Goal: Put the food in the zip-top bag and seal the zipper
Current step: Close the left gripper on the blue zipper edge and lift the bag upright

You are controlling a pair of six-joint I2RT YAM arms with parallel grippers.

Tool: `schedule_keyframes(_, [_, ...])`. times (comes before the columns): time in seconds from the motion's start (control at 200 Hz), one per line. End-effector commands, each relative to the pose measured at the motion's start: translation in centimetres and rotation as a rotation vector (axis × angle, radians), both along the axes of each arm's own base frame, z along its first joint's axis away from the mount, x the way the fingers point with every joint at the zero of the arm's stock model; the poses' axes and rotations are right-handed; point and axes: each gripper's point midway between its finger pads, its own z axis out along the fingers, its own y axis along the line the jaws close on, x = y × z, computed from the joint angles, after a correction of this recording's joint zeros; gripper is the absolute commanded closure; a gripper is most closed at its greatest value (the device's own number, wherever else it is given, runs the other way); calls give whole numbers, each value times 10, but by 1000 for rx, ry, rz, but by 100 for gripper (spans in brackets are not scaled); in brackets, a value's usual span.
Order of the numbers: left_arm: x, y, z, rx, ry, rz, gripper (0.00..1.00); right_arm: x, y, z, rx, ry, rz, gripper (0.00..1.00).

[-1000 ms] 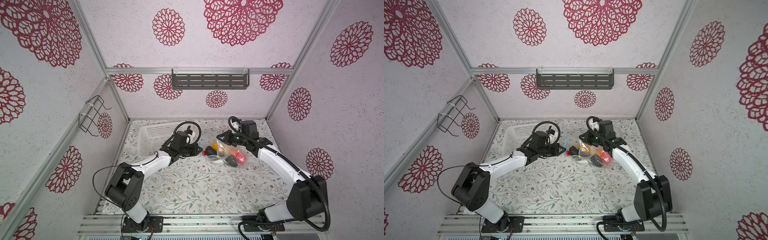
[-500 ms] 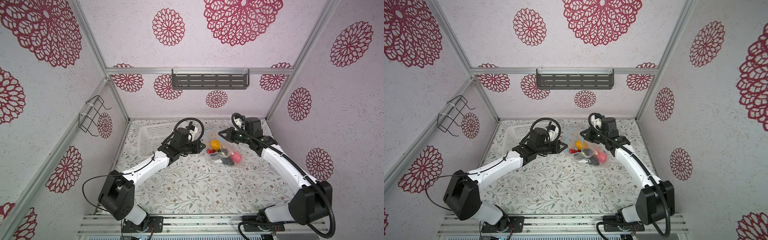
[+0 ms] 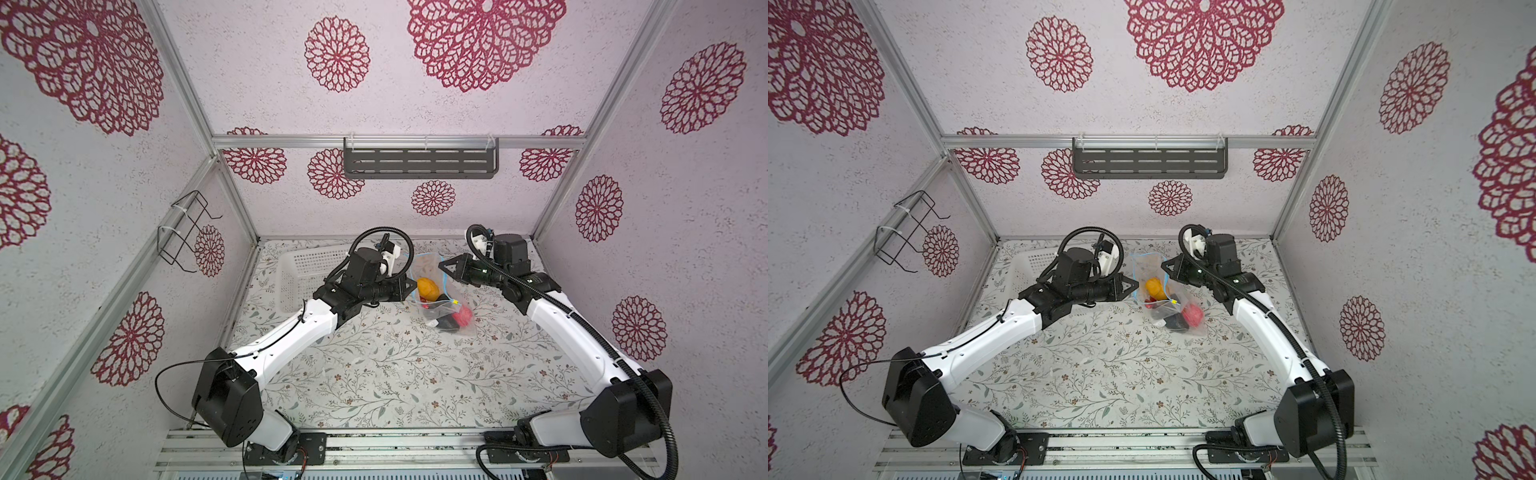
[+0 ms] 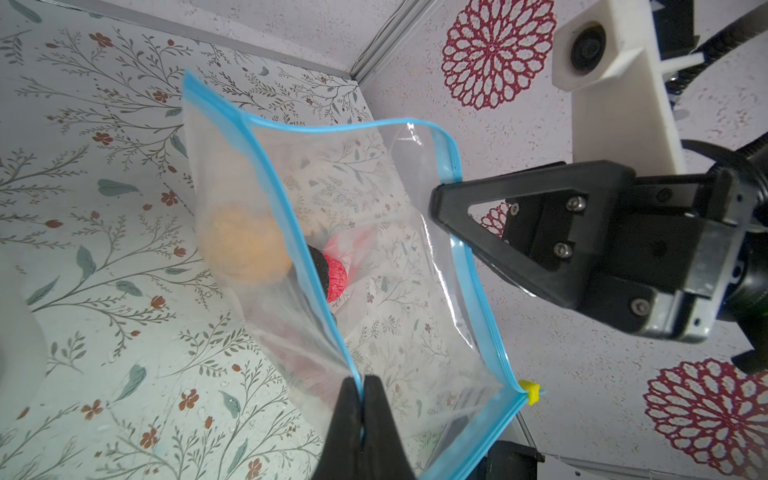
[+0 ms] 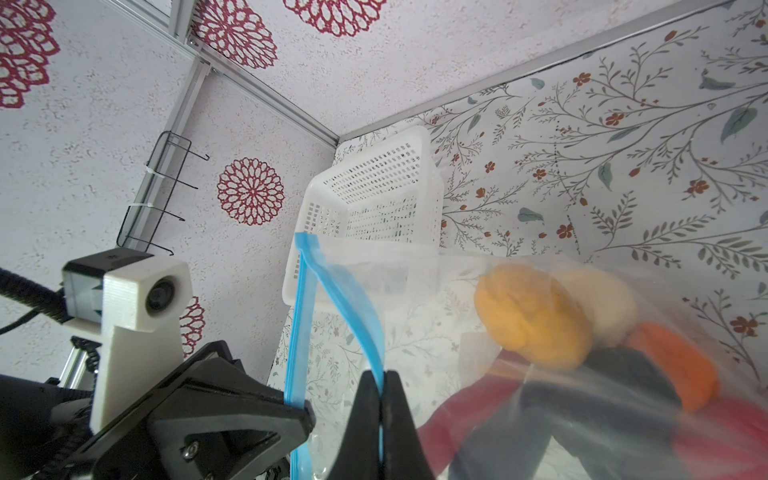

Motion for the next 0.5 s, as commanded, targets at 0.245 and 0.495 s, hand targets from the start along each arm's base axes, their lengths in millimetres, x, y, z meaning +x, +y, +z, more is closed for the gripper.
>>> schedule_keyframes(0.245, [-13, 4, 55, -31, -89, 13, 100, 0, -4, 47, 10, -120, -2, 100])
schedule_keyframes(0.495, [-17, 7, 66, -15, -84, 32, 100, 2, -1, 59, 19, -138, 11, 100])
